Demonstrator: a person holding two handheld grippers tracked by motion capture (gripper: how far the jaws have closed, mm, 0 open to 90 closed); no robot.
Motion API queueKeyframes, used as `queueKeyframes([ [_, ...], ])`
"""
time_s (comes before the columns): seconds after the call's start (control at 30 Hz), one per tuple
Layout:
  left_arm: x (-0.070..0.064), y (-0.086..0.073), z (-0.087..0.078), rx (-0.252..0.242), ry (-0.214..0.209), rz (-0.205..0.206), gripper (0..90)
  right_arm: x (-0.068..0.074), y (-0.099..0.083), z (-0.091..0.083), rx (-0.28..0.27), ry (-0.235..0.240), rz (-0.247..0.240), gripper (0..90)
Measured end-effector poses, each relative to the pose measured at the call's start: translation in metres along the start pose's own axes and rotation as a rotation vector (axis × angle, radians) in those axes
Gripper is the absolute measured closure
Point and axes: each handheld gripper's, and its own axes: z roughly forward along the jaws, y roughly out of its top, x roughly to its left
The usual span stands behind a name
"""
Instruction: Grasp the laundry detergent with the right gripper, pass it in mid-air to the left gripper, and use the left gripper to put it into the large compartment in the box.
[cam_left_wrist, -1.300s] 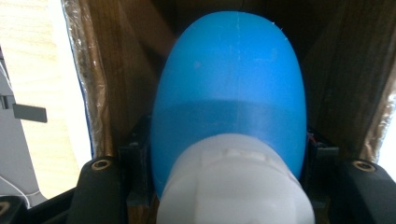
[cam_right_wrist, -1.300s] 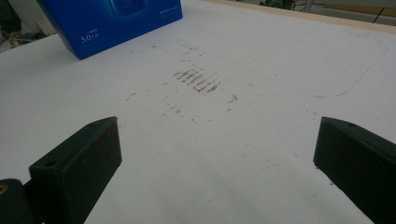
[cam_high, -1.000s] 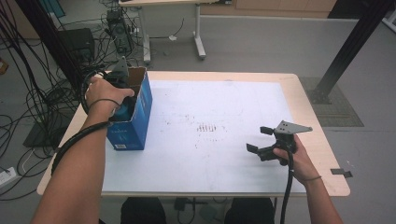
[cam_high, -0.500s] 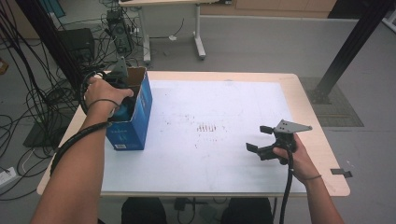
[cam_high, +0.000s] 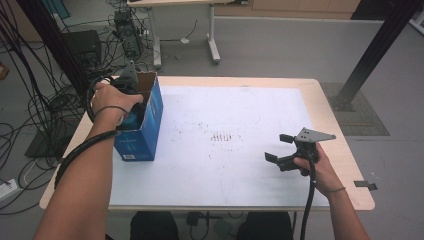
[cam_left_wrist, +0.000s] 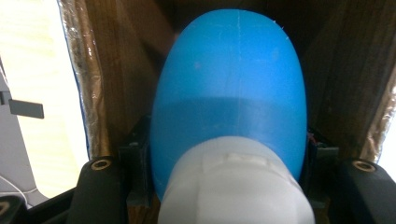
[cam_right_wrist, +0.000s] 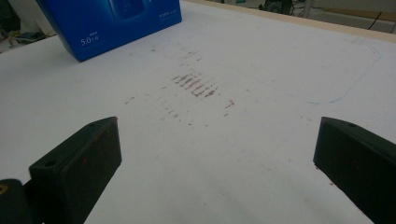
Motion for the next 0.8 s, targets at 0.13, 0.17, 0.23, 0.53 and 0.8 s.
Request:
queueKeyframes([
  [0.13,0.0013,0.0005,-0.0003,0.004,-0.003,0.000,37.5,0.0000,0.0004,-0.0006,-0.004,-0.001,0.000,1.1],
  [0.17,0.0017,0.0005,-0.0002,0.004,-0.004,-0.001,37.6,-0.0001,0.0008,-0.0006,-0.003,-0.001,0.000,1.1],
  [0.23,0.0018,0.0002,-0.0002,0.002,-0.004,-0.001,37.5,-0.0003,0.0009,-0.0003,-0.004,0.000,-0.002,1.1],
  [0.53,0.0016,0.0007,-0.0003,0.007,-0.003,-0.001,37.6,-0.0005,0.0007,0.0001,-0.001,-0.002,0.000,1.1],
  [0.8,0.0004,0.0012,-0.0002,0.008,-0.001,-0.001,37.6,-0.0006,-0.0002,-0.0007,-0.001,-0.004,0.003,1.1],
])
